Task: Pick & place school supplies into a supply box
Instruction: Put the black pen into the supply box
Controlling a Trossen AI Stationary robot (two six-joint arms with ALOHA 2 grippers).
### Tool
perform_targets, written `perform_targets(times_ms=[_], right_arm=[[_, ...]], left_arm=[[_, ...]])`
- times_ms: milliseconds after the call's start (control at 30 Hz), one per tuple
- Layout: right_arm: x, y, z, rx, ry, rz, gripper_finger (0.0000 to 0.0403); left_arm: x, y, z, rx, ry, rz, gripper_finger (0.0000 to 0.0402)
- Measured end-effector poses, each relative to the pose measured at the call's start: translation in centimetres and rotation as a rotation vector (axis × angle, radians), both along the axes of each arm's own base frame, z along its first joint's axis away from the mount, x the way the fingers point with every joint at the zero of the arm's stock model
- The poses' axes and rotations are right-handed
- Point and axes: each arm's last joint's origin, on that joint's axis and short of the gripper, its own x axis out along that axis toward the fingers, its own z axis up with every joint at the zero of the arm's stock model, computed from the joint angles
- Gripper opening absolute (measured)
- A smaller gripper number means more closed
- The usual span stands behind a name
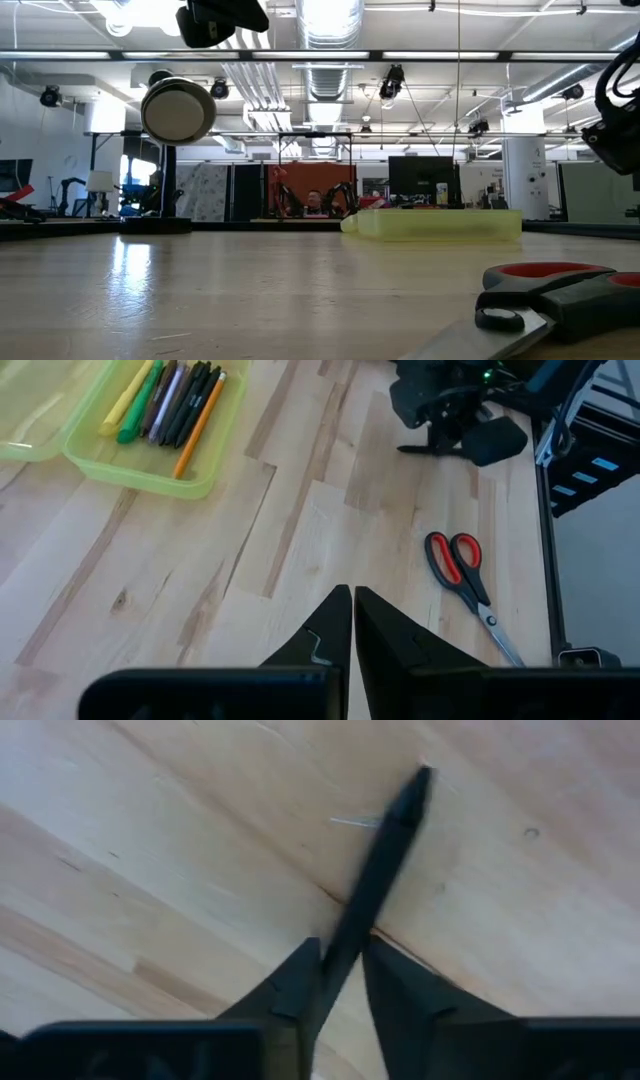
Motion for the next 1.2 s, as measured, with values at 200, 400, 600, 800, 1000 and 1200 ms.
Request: perform_targets(times_ms=[200,400,600,800,1000,1200], right_arm=[[-0.1,-0.1,0.1,-0.001,-0.003,0.018,0.002],[-0.3,-0.2,0.9,0.005,-0.055,0.061,0.0021],[0.1,-0.8,2.2,0.036,-0.141,0.117,0.002],[0.8,-2.3,3.8,0.037,-0.244,0.138,0.0019],[1.9,-5.2,6.1,0.01,-0.419,0.156,0.0019],[3.1,-9.3,8.8,-0.043,-0.644,0.16,0.0019]], left_arm=[[0.0,0.0,0.0,-0.001,0.0,0.001,0.0],[0.0,0.0,0.0,-0.001,0.0,0.001,0.0],[0.0,0.0,0.0,-0.001,0.001,0.001,0.0],[0.0,0.0,0.0,-0.001,0.0,0.0,0.0],[0.0,0.0,0.0,-0.008,0.001,-0.002,0.0],[0.0,0.0,0.0,0.02,0.0,-0.022,0.0]])
